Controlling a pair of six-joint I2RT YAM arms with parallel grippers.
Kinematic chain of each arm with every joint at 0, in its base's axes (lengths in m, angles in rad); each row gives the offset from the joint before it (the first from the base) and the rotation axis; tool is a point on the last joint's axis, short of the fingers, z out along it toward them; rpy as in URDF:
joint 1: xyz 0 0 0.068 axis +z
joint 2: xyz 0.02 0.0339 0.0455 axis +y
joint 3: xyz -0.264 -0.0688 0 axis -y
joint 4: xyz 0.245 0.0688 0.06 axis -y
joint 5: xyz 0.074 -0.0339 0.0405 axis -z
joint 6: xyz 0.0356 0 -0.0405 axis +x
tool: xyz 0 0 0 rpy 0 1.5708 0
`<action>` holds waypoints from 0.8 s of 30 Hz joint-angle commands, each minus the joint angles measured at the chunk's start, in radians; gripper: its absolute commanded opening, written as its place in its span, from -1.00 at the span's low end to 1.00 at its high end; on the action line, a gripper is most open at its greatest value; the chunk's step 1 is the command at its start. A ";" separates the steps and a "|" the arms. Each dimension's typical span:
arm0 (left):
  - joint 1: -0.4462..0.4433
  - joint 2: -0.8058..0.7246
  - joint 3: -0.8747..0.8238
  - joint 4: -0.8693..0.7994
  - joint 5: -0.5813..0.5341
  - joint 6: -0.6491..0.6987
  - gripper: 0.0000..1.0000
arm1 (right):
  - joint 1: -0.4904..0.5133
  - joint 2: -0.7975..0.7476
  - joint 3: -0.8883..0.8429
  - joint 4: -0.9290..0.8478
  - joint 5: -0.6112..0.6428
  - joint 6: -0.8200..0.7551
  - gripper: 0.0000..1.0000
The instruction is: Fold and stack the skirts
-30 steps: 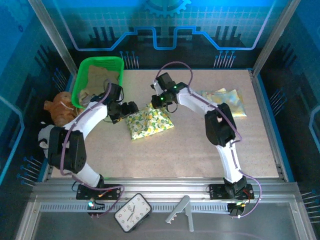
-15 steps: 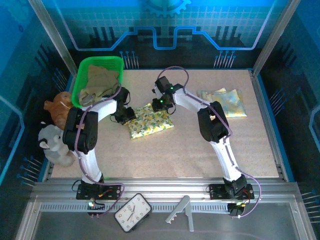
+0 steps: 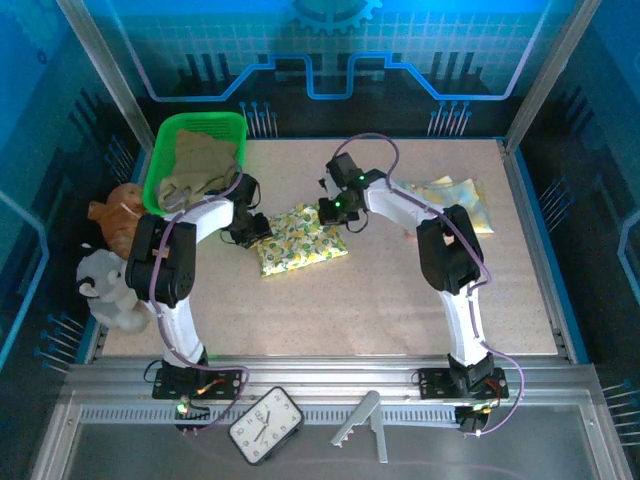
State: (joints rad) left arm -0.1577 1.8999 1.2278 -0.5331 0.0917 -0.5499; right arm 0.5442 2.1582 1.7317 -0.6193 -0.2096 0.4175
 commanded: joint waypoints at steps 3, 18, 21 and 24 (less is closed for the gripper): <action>0.010 0.026 -0.019 0.010 0.019 -0.013 -0.35 | 0.005 0.106 -0.011 0.020 -0.110 0.057 -1.00; -0.042 -0.147 0.059 -0.205 -0.181 0.019 0.25 | -0.029 -0.132 -0.185 0.053 0.025 0.147 -0.19; -0.069 -0.210 0.083 -0.236 -0.202 -0.011 0.37 | -0.052 -0.162 -0.193 0.056 0.038 0.108 -0.11; -0.093 -0.249 0.080 -0.203 -0.126 -0.044 0.42 | -0.096 -0.150 -0.215 0.094 -0.060 0.048 0.33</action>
State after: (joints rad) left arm -0.2317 1.6993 1.2869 -0.7055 -0.0574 -0.5560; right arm 0.4980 2.0155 1.5478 -0.5465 -0.2047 0.5255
